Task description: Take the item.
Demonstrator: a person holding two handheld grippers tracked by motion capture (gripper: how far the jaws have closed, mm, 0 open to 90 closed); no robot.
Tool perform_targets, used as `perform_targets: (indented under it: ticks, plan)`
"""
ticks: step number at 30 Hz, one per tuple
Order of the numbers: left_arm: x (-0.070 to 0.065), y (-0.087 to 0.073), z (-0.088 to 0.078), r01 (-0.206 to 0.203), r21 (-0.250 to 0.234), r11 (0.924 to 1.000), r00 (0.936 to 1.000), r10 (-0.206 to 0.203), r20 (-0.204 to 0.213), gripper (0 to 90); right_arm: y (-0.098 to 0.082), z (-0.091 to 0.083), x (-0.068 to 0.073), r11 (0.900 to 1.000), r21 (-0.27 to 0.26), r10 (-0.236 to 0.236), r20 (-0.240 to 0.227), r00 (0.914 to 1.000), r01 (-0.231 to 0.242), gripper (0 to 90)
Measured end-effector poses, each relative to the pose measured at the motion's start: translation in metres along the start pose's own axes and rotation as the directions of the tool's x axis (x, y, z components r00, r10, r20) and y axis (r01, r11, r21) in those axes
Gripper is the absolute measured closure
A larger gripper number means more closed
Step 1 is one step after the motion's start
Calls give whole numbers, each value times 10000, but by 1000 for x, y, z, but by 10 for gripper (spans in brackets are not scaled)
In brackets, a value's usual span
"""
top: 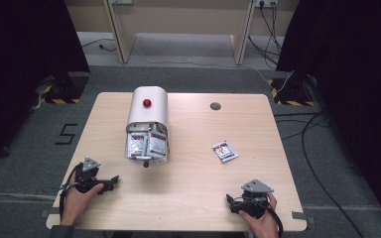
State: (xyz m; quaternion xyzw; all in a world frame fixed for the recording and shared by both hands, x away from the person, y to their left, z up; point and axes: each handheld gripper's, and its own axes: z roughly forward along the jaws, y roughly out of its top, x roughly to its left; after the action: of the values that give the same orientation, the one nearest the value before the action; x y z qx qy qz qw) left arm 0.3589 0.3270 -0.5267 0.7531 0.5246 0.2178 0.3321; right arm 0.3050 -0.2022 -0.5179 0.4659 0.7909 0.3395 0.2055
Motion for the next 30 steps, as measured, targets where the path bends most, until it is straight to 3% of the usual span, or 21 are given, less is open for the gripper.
perform_targets:
  ticks: [3, 6, 11, 17, 30]
  plan:
    - [0, 0, 0, 1, 2, 10000, 10000, -1, 0, 0, -3, -2, 1, 9999, -138, 48, 54, 10000, -47, 167]
    - [0, 0, 0, 0, 0, 10000, 10000, 0, -3, 0, -13, -5, 5, 9975, -681, 169, 143, 9998, -159, 168]
    - [0, 0, 0, 3, 3, 10000, 10000, -3, -14, 0, -24, -9, 7, 9931, -1157, 242, 222, 9995, -215, 168]
    - [0, 0, 0, 6, 6, 10000, 10000, -6, -20, 0, -30, -13, 8, 9907, -1340, 294, 306, 9991, -250, 163]
    - [0, 0, 0, 22, -2, 10000, 10000, -22, -31, 0, -40, -15, 9, 9846, -1746, 74, 10, 10000, -71, 125]
